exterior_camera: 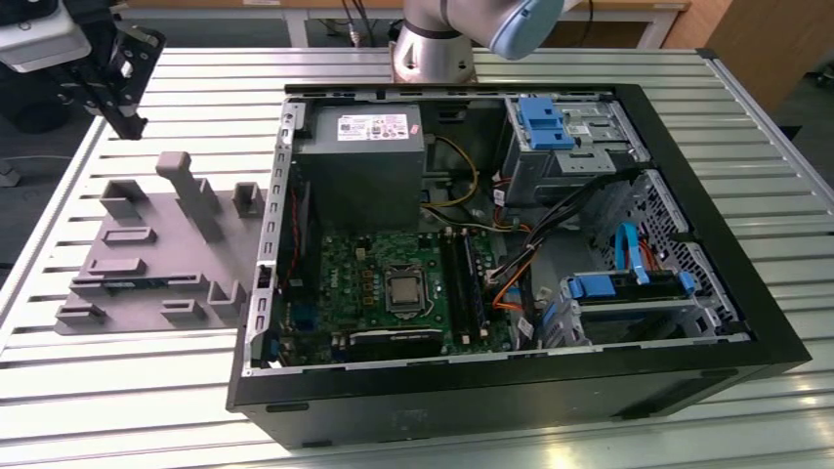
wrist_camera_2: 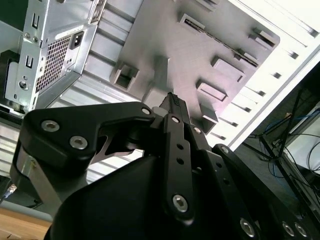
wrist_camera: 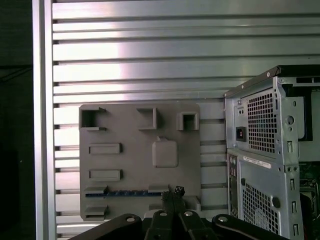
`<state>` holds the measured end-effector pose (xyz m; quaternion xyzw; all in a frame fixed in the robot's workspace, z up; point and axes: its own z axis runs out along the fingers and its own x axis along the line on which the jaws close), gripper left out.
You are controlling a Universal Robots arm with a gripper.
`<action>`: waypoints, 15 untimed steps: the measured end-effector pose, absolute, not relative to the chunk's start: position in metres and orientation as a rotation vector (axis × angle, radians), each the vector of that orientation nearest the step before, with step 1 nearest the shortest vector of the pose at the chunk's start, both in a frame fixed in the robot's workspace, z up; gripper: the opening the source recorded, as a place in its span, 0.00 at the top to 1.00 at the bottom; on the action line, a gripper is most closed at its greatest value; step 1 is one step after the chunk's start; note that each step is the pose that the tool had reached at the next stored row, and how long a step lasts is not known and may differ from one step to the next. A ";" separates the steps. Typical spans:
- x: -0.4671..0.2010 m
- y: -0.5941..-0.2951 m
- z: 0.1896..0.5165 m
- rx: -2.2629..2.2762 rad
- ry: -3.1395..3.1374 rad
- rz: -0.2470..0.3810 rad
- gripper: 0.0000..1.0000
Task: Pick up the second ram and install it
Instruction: 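Reach for the second ram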
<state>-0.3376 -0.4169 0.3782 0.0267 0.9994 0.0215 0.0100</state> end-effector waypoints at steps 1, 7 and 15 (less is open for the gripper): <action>-0.338 -0.417 0.378 0.083 3.120 0.067 0.89; -0.339 -0.418 0.378 0.083 3.120 0.067 0.89; -0.350 -0.430 0.377 0.084 3.120 0.067 0.89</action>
